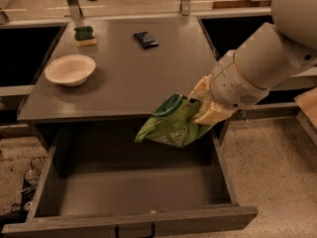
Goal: Place green rice chip bag into top drawer
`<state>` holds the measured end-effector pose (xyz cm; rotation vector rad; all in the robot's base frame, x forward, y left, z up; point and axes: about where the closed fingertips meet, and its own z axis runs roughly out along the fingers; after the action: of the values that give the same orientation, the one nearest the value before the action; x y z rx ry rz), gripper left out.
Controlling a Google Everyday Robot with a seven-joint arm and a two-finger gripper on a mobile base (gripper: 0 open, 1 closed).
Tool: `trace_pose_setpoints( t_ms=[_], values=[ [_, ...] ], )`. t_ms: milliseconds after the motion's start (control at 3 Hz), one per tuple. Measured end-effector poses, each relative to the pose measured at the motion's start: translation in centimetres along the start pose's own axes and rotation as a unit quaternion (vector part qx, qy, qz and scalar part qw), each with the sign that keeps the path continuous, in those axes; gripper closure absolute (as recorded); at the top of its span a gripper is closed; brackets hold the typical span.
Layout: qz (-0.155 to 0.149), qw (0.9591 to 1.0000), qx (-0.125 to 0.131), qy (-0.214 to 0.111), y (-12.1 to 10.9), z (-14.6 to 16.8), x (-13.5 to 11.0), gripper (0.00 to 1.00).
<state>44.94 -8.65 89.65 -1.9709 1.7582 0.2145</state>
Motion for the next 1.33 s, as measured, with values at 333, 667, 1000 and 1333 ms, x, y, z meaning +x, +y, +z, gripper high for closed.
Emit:
trace_pose_setpoints(
  t_ms=[333,667,1000,1333],
  values=[
    [0.015,0.9999,0.009,-0.001,1.2,0.5,0.7,1.0],
    [0.02,0.9998,0.008,-0.001,1.7,0.8,1.0,1.0],
    [0.03,0.9995,-0.002,0.001,2.2,1.7,1.8,1.0],
    [0.045,0.9988,-0.019,0.004,2.7,2.8,3.1,1.0]
  ],
)
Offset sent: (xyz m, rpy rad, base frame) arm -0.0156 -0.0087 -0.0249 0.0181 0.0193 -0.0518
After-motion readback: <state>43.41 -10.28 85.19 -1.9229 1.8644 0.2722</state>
